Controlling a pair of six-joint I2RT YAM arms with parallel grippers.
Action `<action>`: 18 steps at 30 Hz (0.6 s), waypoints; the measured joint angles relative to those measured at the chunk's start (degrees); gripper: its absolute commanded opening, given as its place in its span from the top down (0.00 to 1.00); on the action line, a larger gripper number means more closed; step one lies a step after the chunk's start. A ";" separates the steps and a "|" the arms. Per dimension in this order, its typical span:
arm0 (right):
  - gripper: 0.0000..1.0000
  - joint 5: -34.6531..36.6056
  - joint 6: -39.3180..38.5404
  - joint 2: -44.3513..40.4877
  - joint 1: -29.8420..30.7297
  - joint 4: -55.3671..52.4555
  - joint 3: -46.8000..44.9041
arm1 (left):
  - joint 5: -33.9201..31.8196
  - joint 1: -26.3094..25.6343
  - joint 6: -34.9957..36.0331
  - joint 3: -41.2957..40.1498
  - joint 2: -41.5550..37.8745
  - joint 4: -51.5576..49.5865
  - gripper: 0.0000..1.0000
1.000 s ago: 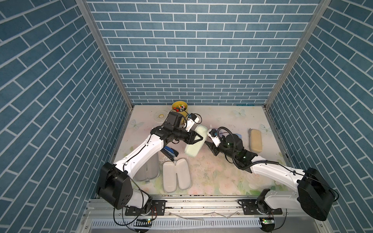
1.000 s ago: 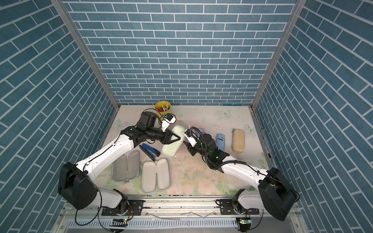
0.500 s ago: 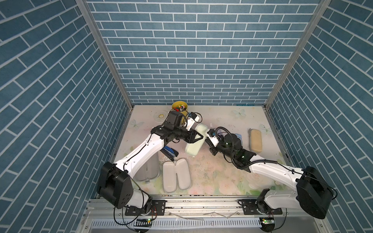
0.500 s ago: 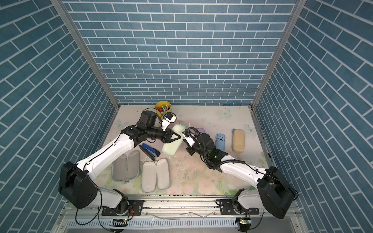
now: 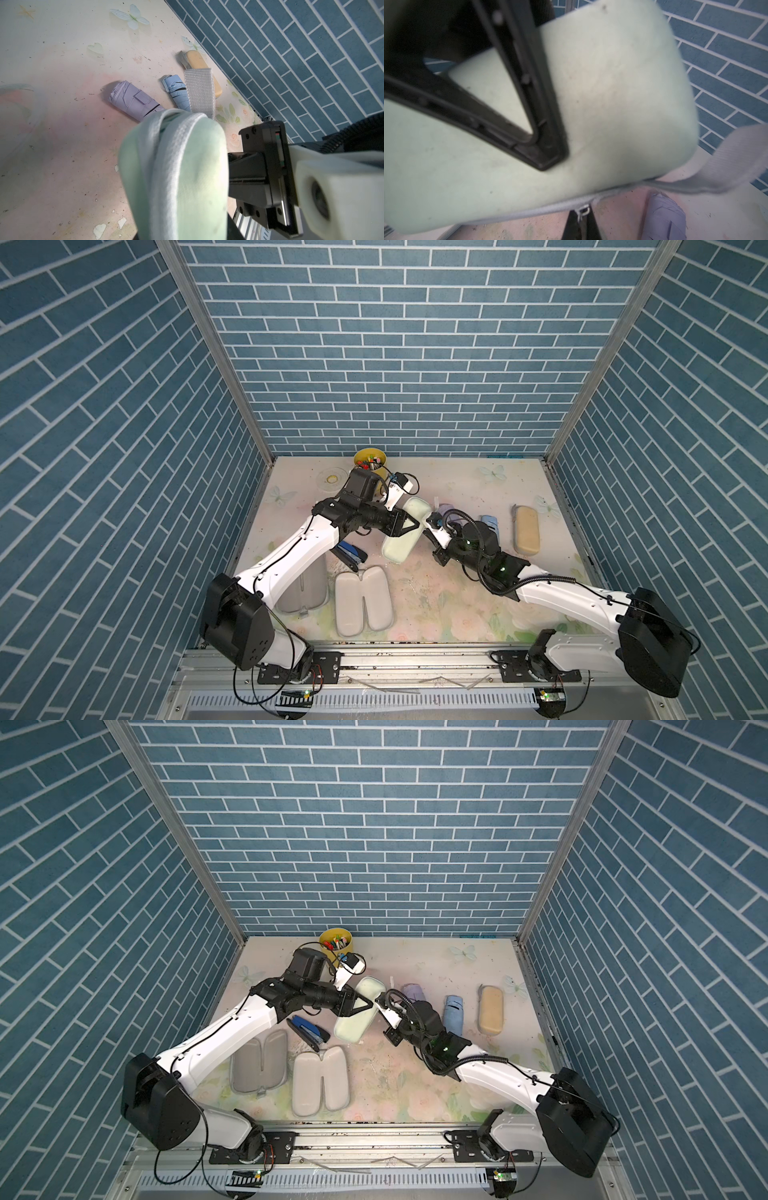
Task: Put umbrellas into zippered umbrella sleeves
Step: Zip the zipper on the umbrella sleeve.
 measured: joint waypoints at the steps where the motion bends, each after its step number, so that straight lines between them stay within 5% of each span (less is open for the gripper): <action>1: 1.00 0.28 -0.15 0.00 0.44 -0.28 0.00 | -0.15 0.00 -0.63 0.00 0.00 0.07 0.95; 18: 1.00 1.57 -1.81 2.23 9.86 -4.46 1.05 | -0.48 5.90 -17.07 1.70 4.68 4.31 0.99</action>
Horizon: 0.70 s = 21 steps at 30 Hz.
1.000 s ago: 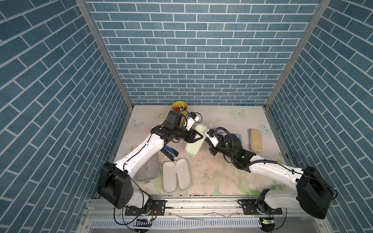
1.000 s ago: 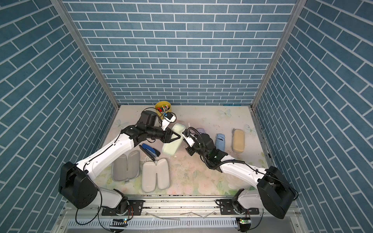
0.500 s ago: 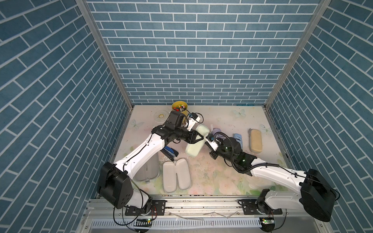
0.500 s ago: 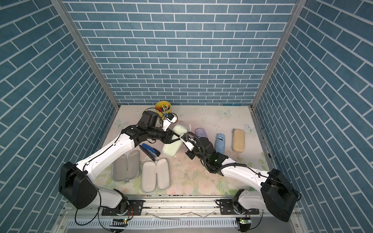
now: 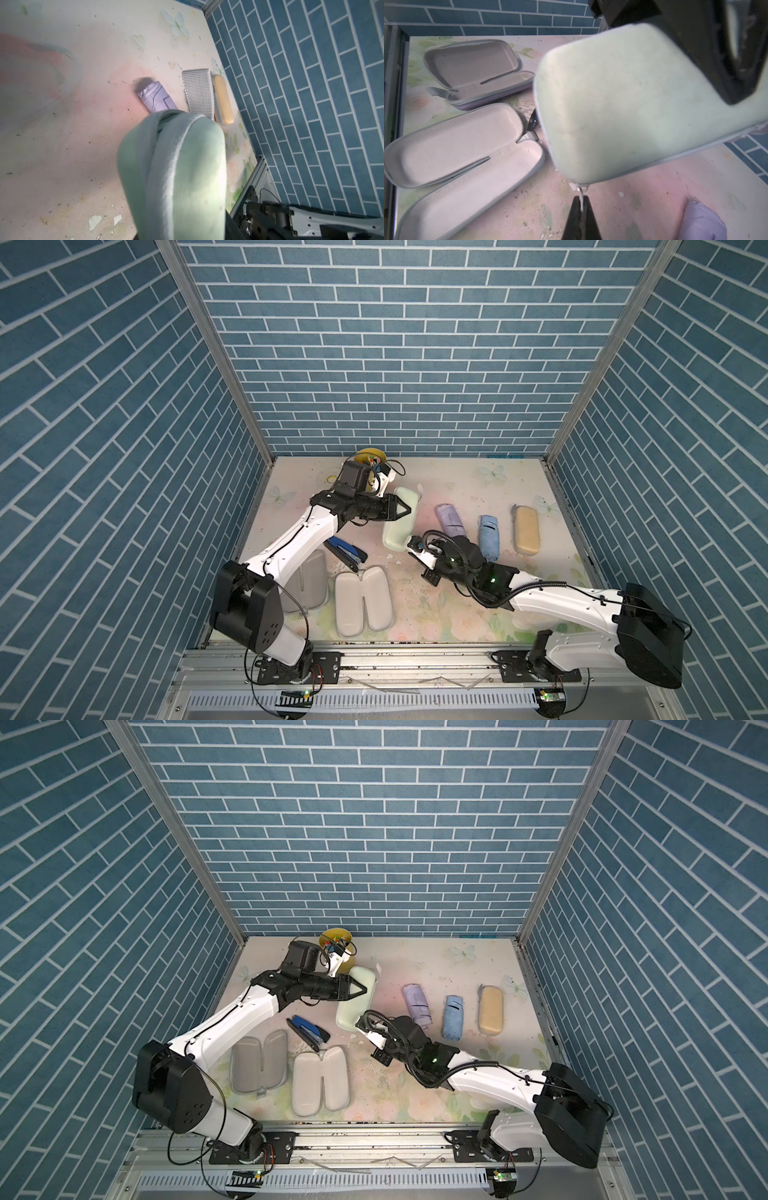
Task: Put umbrellas into zippered umbrella sleeves
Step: Zip the zipper on the umbrella sleeve.
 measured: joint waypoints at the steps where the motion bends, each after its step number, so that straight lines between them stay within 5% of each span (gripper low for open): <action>1: 1.00 0.02 0.50 0.22 0.22 0.17 0.26 | -0.33 0.04 -0.63 -0.24 0.00 0.94 1.00; 8: 1.00 0.52 8.61 4.31 0.37 1.70 2.36 | -4.39 0.11 -10.08 -8.37 -0.02 15.85 1.00; 17: 1.00 1.38 26.34 12.44 0.33 4.61 7.87 | -23.91 -3.50 -24.15 -22.18 -0.83 37.92 1.00; 18: 0.96 1.31 28.22 12.98 0.15 4.87 8.57 | -25.92 -3.87 -25.35 -23.39 -1.11 40.15 0.99; 21: 0.63 -1.31 34.18 13.25 -1.20 4.81 9.86 | -31.39 -4.37 -28.09 -26.51 -2.05 46.25 0.96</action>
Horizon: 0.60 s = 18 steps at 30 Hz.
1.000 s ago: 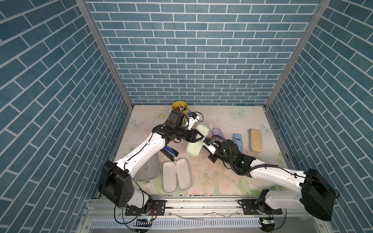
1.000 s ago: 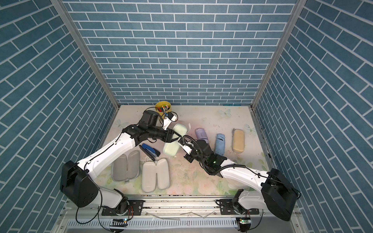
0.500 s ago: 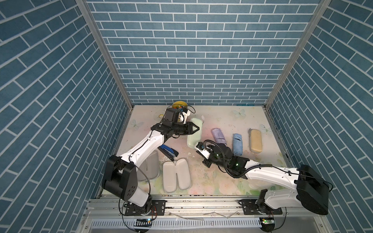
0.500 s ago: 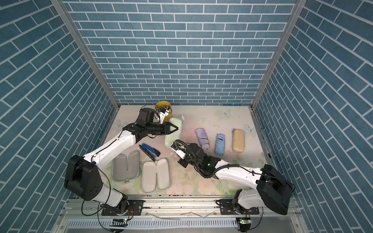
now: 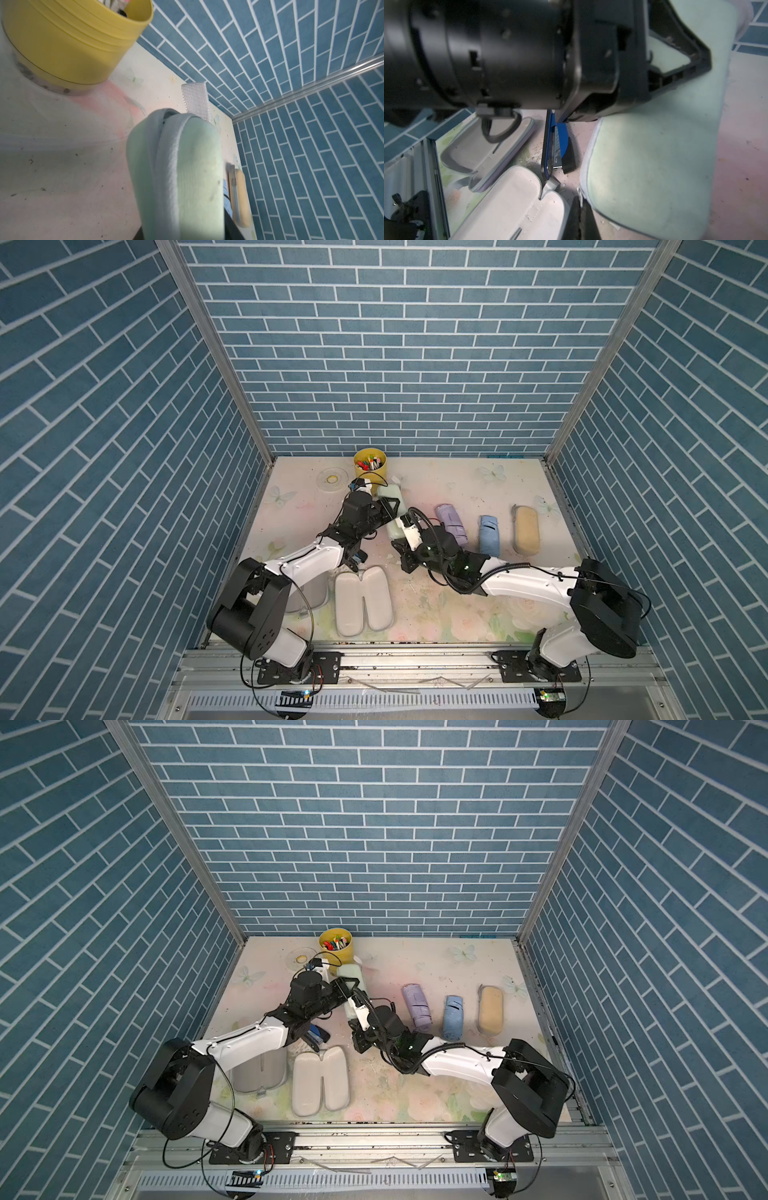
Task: Put umbrellas into zippered umbrella sleeves
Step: Zip the zipper on the umbrella sleeve, then adjust the umbrella sleeve.
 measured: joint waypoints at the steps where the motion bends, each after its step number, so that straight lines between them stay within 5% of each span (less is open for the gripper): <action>1: 0.57 -1.03 1.79 -0.22 -0.61 -0.07 0.42 | -1.64 0.02 -0.55 -0.66 -0.26 1.36 0.95; 4: 0.34 -5.77 7.61 -2.40 -3.50 -1.90 1.22 | -6.03 0.52 -1.90 -2.91 -1.66 4.63 0.93; 7: 0.24 -9.03 14.91 -5.66 -8.90 -3.10 0.70 | -9.18 0.87 -3.34 -3.96 -2.51 7.28 0.91; 11: 0.19 -13.00 28.98 -6.78 -15.15 1.86 -1.99 | -12.24 0.61 -6.69 -5.29 -2.56 12.37 0.88; 18: 0.19 -16.50 45.42 -0.79 -15.65 12.96 -2.84 | -18.34 -4.39 -12.59 -8.48 -2.62 17.35 0.82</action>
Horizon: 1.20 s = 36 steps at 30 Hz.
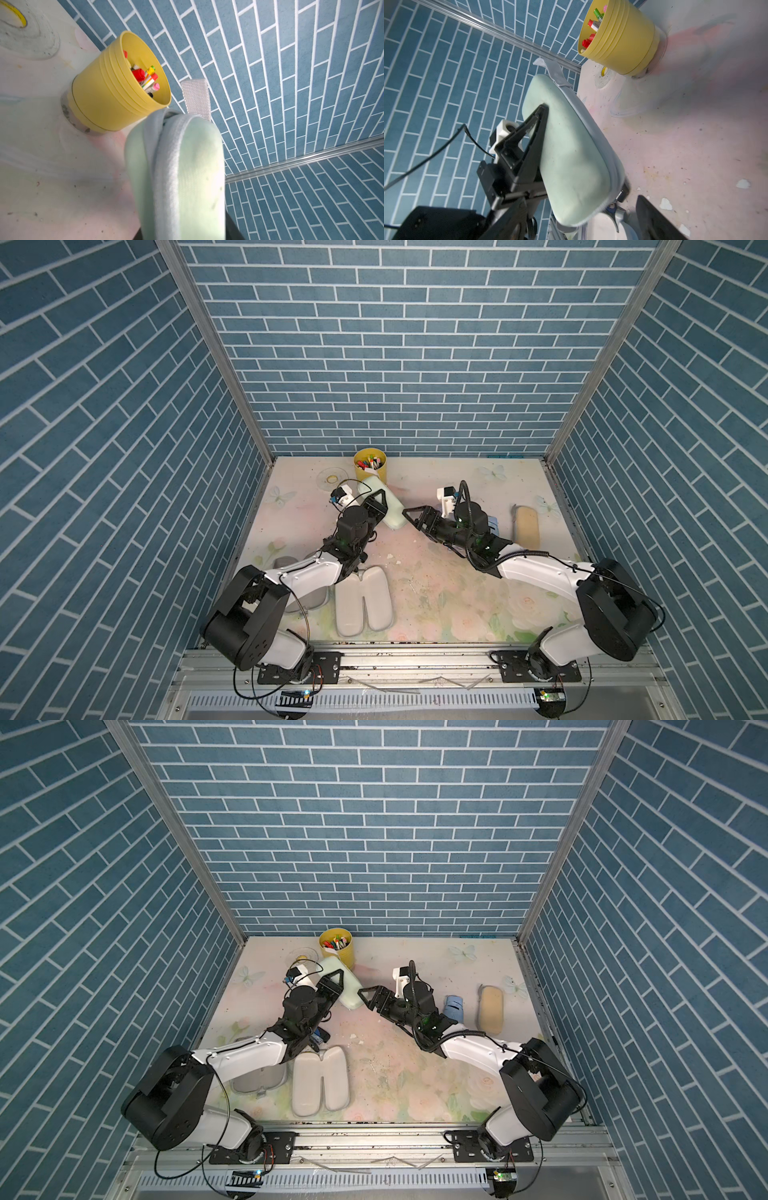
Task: Put umbrellas into zippered umbrella sleeves
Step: Adjust the umbrella sleeve.
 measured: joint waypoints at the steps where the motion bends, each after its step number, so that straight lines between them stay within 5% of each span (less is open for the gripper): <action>1: 0.19 -0.04 1.18 0.59 0.02 0.96 0.00 | -0.96 -0.70 -0.63 -0.28 0.00 0.48 0.81; 12: 0.27 -0.26 8.94 3.93 0.13 6.84 -0.22 | -4.87 -3.48 -5.77 -0.68 1.18 6.40 0.81; 14: 0.41 0.00 9.70 4.48 0.11 8.04 -0.22 | -4.83 -3.52 -5.77 -0.59 1.51 6.58 0.76; 19: 0.77 -0.98 12.41 6.01 -0.66 11.39 -0.17 | -3.63 -2.51 -4.46 0.13 1.99 5.22 0.41; 22: 0.83 -3.34 12.63 6.03 -2.38 12.68 0.13 | 3.96 -0.22 -1.95 1.27 1.22 0.52 0.20; 24: 0.83 -6.40 12.37 5.88 -4.13 12.22 0.13 | 11.65 2.23 -1.25 1.38 -0.22 -1.05 0.15; 31: 0.86 -20.33 6.27 0.07 -13.33 0.04 0.48 | 41.27 17.07 0.70 2.69 -2.93 -8.00 0.17; 36: 0.86 -29.44 0.92 -2.82 -17.11 -9.94 2.14 | 53.96 20.37 5.05 4.68 -5.25 -16.79 0.18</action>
